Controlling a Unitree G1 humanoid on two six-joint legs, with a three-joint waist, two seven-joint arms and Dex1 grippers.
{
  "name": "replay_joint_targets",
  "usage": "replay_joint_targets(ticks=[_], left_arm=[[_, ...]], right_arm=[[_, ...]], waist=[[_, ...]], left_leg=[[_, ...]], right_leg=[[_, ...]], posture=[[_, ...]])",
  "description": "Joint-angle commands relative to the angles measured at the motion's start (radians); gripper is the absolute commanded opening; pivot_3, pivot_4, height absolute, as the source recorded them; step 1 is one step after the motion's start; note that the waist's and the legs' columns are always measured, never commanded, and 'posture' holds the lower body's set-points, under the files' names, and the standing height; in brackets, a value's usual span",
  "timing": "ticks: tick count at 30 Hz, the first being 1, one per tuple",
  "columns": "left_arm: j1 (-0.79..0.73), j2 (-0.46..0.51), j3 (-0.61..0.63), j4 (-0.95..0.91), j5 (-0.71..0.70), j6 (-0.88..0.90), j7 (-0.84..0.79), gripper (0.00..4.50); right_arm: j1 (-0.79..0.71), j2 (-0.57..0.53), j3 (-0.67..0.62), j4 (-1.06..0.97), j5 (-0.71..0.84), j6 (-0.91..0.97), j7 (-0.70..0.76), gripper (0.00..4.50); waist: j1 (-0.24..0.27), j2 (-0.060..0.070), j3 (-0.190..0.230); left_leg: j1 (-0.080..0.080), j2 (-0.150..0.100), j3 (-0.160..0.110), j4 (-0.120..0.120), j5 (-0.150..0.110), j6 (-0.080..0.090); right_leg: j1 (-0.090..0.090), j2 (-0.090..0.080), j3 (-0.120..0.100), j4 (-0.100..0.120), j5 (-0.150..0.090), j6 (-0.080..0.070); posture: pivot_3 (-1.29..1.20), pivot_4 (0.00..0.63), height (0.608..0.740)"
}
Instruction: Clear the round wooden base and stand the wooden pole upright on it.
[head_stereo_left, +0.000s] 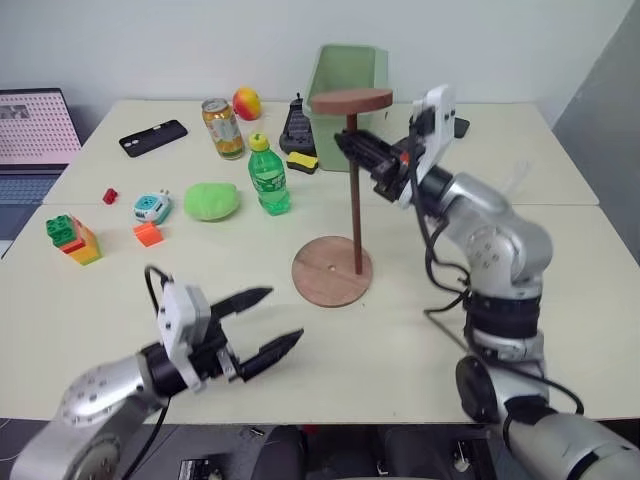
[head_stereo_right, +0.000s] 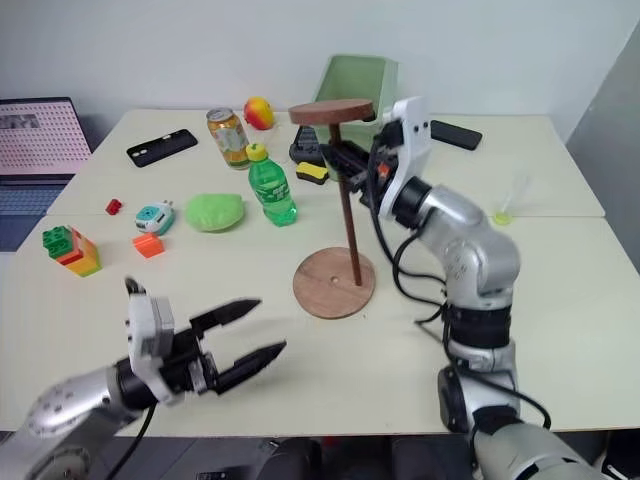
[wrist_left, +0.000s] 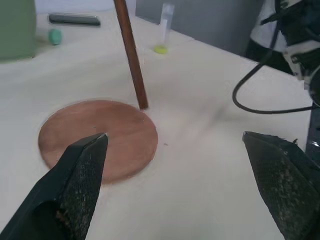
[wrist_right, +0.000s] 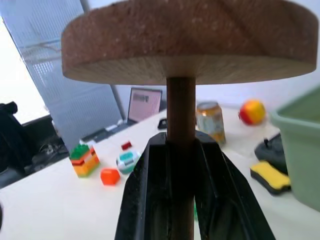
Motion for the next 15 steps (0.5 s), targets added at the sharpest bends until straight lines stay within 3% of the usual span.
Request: replay_joint_targets(ticks=[1,15], left_arm=[[0.032,-0.021,-0.014,0.0,0.054,-0.091,-0.012,4.5],[0.022,-0.029,-0.044,-0.006,0.063,-0.118,0.013,4.5]], right_arm=[[0.051,0.06,0.054,-0.053,-0.027,-0.14,-0.068,0.24],[0.101,0.097,0.159,0.152,-0.117,-0.41,-0.118,0.24]], waist=[[0.003,0.0,-0.001],[0.0,0.0,0.0]], left_leg=[[0.004,0.0,0.0,0.0,0.0,0.0],[0.006,0.001,0.002,-0.002,0.0,0.0]], right_leg=[[0.004,0.001,0.0,0.0,0.0,0.0],[0.004,0.002,0.002,-0.001,0.0,0.0]], posture=[[0.0,0.15,0.74],[0.0,0.15,0.74]])
